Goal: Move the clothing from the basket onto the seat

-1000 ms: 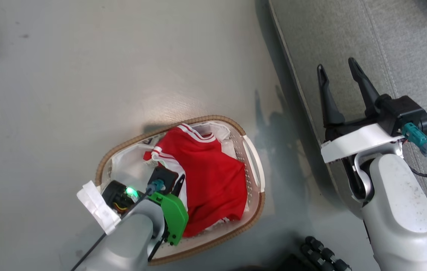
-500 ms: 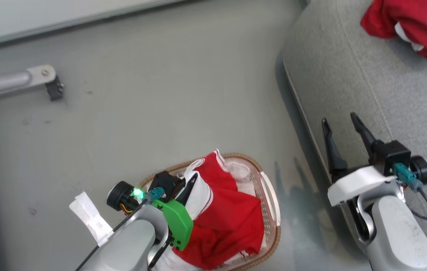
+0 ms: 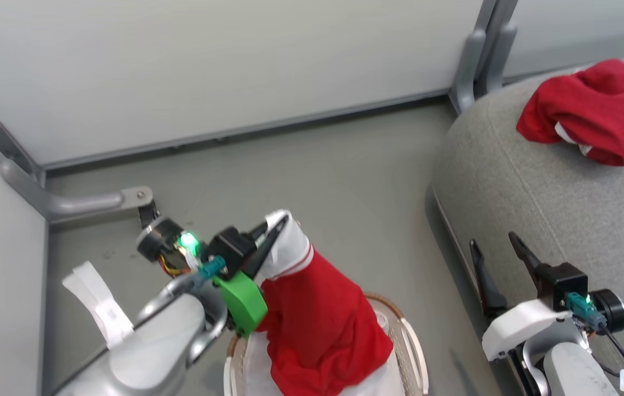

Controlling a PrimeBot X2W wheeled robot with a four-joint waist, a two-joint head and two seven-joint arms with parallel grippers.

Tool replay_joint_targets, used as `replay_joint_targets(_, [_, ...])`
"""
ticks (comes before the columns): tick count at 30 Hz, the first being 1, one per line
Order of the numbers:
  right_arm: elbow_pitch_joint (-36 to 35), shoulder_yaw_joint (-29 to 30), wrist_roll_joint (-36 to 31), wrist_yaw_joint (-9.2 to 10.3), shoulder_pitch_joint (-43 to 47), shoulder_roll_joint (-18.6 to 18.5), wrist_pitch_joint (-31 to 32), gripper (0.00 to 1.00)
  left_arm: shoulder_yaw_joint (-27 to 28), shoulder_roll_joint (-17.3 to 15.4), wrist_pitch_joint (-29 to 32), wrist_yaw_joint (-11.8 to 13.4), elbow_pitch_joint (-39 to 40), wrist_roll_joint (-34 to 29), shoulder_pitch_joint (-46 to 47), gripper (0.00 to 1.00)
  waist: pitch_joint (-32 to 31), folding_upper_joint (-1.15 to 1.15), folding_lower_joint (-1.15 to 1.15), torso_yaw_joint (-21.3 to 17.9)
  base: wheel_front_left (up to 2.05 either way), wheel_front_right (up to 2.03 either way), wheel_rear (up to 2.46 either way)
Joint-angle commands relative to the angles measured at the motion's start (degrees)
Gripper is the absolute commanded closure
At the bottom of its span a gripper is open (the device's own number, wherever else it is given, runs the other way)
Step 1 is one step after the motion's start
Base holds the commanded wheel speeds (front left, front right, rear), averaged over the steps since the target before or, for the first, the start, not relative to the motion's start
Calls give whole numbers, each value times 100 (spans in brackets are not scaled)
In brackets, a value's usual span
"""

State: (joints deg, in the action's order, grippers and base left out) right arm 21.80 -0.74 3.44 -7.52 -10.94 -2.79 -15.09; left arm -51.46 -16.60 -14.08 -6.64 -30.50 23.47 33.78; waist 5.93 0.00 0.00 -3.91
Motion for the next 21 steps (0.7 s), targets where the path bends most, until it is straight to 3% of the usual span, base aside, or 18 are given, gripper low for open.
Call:
replay_joint_targets(1, [12,-17,-22,6,121,-20,-11,0,14,-140,56,-14,145,-82,163,100,-561,0,0,151,0,0,0])
replay_joint_targets(10, [-106,-302,-166,6,20,-20,-11,0,364,-756,604,75,1179,-177,1152,100,-768,0,0,119,0,0,0])
replay_joint_targets(15, [-105,-438,-225,6,-86,-20,-11,0,530,-843,782,102,1326,-186,1639,100,-784,0,0,136,0,0,0])
replay_joint_targets(21, [-102,-635,-184,6,-230,-20,-11,0,656,-712,798,111,1148,-178,2155,100,-781,0,0,149,0,0,0])
